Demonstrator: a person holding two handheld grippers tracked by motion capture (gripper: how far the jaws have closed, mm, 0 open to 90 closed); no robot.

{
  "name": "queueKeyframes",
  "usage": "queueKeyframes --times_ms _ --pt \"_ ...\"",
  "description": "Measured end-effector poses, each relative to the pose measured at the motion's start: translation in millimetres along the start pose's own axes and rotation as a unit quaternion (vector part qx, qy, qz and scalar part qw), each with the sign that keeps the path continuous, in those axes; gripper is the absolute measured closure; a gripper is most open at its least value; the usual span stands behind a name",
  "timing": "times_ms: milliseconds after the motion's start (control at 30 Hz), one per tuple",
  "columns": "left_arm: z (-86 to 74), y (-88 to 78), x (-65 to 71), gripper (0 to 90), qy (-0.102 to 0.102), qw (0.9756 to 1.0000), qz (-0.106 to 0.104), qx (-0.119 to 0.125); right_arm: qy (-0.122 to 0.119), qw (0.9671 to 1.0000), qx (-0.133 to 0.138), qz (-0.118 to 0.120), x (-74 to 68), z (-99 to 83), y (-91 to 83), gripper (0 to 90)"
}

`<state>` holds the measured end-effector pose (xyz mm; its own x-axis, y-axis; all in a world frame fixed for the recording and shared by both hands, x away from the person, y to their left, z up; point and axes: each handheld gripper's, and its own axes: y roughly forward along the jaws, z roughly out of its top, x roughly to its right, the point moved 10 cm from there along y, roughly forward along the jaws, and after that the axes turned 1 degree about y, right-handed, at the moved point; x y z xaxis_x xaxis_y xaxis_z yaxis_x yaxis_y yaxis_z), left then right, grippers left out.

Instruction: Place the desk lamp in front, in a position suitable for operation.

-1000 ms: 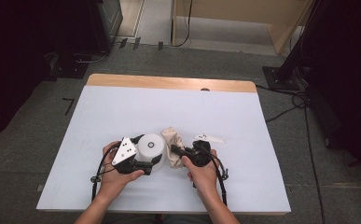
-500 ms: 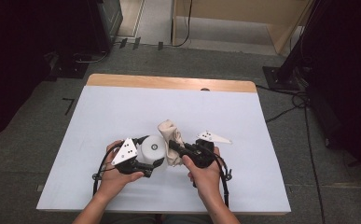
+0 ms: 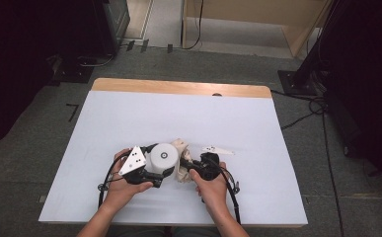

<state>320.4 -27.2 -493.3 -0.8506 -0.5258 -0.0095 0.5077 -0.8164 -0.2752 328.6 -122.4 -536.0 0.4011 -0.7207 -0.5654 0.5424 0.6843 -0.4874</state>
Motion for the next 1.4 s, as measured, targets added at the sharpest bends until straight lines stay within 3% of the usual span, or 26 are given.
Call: queueKeyframes --times_ms 100,267,500,633,767,900,1133,1400 --pt "-0.1 -0.1 0.0 8.9 0.001 1.0000 0.000 0.000 0.005 0.9998 -0.014 -0.011 6.2 -7.7 5.5 78.5" --pt "-0.1 0.0 0.0 8.9 0.000 1.0000 -0.001 0.002 0.006 0.9999 -0.011 -0.009 3.7 -5.2 3.4 78.6" --pt "-0.2 0.0 0.0 8.9 -0.001 1.0000 -0.001 0.002 -0.003 0.9993 0.026 0.026 -17.1 17.8 -16.9 78.4" --pt "-0.4 0.0 -0.1 8.9 -0.001 1.0000 -0.001 0.003 -0.019 0.9979 0.051 0.036 -31.4 31.1 -30.5 78.3" --pt "-0.6 0.0 -0.2 8.9 -0.002 1.0000 0.000 0.005 -0.029 0.9970 0.059 0.040 -35.5 34.8 -34.5 78.2" --pt "-0.9 -0.1 -0.5 8.9 -0.002 1.0000 0.000 0.005 -0.022 0.9979 0.049 0.035 -29.1 28.8 -27.8 78.2" --pt "-0.8 0.1 -0.3 8.9 -0.002 1.0000 0.000 0.006 0.001 0.9999 0.004 0.011 -4.4 5.2 -4.7 78.3" --pt "-0.8 0.2 -0.2 8.8 -0.002 1.0000 0.000 0.006 0.003 0.9996 -0.024 -0.015 9.6 -11.2 8.3 78.3"
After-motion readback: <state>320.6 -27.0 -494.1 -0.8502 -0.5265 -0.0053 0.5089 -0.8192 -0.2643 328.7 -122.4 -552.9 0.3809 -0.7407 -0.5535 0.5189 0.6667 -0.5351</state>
